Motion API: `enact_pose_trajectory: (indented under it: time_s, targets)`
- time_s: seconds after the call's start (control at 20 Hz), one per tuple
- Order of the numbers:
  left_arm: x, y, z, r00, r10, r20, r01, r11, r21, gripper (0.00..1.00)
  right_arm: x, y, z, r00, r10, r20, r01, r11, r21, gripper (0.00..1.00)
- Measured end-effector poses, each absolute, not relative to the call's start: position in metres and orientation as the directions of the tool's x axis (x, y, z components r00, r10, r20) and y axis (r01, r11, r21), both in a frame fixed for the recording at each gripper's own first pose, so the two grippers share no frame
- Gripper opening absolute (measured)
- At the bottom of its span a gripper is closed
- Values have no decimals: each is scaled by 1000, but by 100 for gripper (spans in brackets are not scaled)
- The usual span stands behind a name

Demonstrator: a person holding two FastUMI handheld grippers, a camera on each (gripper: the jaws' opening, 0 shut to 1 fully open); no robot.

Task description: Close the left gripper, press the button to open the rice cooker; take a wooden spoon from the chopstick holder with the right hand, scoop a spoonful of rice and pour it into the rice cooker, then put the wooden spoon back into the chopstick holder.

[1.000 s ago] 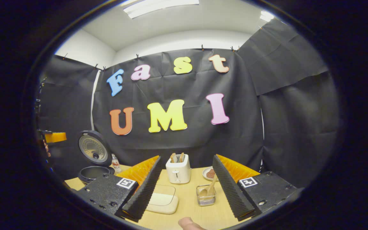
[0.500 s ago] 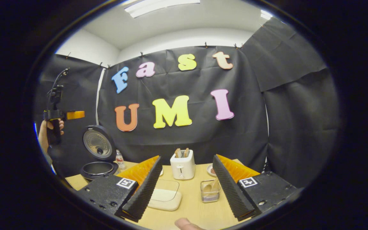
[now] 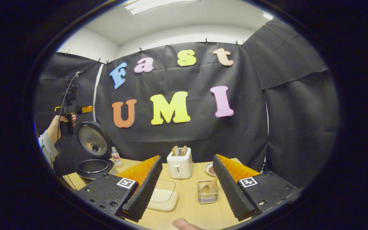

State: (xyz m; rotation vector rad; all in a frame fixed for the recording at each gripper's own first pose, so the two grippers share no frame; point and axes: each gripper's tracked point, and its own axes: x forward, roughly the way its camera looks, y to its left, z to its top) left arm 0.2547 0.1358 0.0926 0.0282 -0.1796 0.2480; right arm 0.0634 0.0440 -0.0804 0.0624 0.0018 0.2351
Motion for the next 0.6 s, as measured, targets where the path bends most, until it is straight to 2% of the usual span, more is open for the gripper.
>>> enact_pose_trajectory:
  time_s: [0.1,0.15,0.2,0.35,0.4,0.45,0.5,0.55,0.6]
  targets:
    - [270,141,80,960,236,149,-235,972,-19,95,65,49,-81,972,234,1,-234,971,39,100]
    - [275,145,74,963,237,131,-237,971,-19,100,65,52,-81,970,242,-5,-241,970,36,100]
    - [283,148,70,965,234,116,-233,972,-15,96,64,57,-81,968,252,-7,-252,967,37,100]
    - [296,149,59,973,220,71,-219,975,-21,95,62,59,-76,969,247,2,-247,969,27,100]
    - [297,149,52,975,217,49,-216,976,-20,100,60,59,-75,970,244,8,-244,969,28,100]
    - [299,149,44,975,222,20,-222,975,-10,95,57,59,-73,971,240,10,-240,970,27,96]
    - [301,148,34,973,229,-20,-229,973,-1,95,53,61,-70,970,241,15,-241,970,26,100]
    - [300,150,28,968,244,-52,-244,970,12,100,49,63,-67,969,245,23,-246,969,26,100]
    - [301,151,35,970,242,-36,-242,970,9,98,45,66,-64,968,251,28,-252,967,27,100]
